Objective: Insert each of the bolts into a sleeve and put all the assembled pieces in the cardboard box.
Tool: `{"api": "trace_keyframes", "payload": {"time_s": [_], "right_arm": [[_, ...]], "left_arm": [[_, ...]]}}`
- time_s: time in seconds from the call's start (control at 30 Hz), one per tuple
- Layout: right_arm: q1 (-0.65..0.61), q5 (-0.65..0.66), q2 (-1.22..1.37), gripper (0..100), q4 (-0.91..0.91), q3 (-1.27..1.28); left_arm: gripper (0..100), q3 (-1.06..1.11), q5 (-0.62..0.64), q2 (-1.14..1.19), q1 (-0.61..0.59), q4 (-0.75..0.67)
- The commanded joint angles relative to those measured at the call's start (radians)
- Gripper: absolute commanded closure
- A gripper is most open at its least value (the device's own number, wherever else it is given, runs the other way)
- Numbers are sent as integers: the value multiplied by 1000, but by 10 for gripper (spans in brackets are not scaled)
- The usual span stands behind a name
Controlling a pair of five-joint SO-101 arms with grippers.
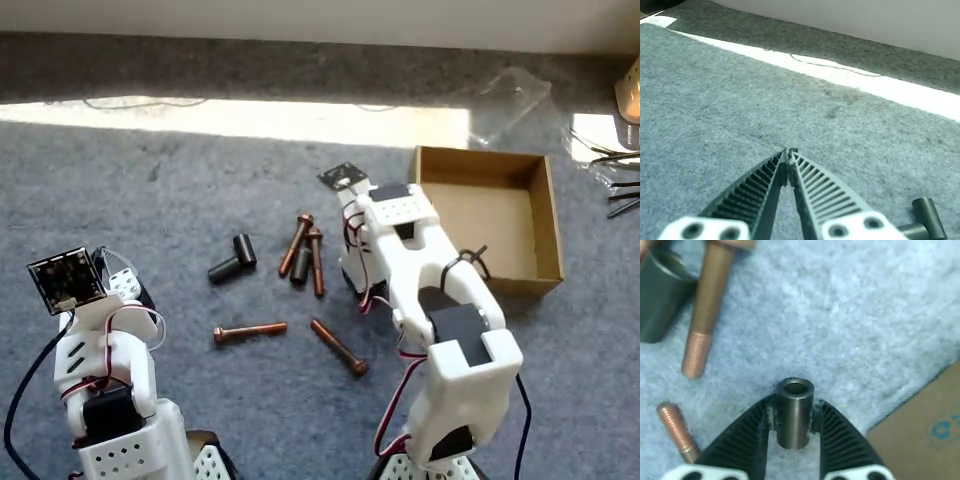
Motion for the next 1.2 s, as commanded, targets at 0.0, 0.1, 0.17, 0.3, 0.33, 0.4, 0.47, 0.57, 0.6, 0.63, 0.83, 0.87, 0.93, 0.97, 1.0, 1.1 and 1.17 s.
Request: {"api": "trace_keyframes", "payload": {"time_s": [0.0,0.1,0.17,0.3,0.33,0.4,0.47,0.57,0.6,0.63,0.83,0.87,0.93,0.97,1.0,1.1,1.17], "right_arm": [[19,9,-2,995,71,-79],[30,-21,-4,995,133,-148],[30,-40,-4,995,177,-203],[28,-44,-4,995,263,-320],[28,-44,-4,995,288,-352],[27,-44,-4,995,346,-421],[24,-44,-4,995,414,-492],[24,-44,-4,995,509,-608],[24,-44,-4,995,541,-650],[24,-44,-5,995,570,-694],[24,-72,-165,995,576,-805],[24,-72,-213,995,576,-788],[24,-72,-314,995,576,-739],[24,-72,-366,995,576,-711],[24,-72,-418,995,575,-682],[24,-72,-575,995,575,-596],[24,-72,-670,995,573,-538]], "left_arm": [[973,-7,-2,-12,-7,0],[973,-7,-2,-12,-7,0],[973,-7,-2,-12,-7,0],[973,-7,-2,-12,-7,0],[973,-7,-2,-12,-7,0],[973,-7,-2,-12,-7,0],[973,-7,-2,-12,-7,0],[973,-7,-2,-12,-5,2],[973,-7,-2,-12,-4,3],[973,-7,-2,-12,4,3],[973,-5,-126,-12,140,14],[973,-7,-149,-12,160,31],[973,-8,-161,-12,194,49],[973,-8,-163,-12,211,49],[973,-7,-163,-12,228,51],[975,-7,-166,-12,297,84],[974,-7,-189,-12,346,104]]}}
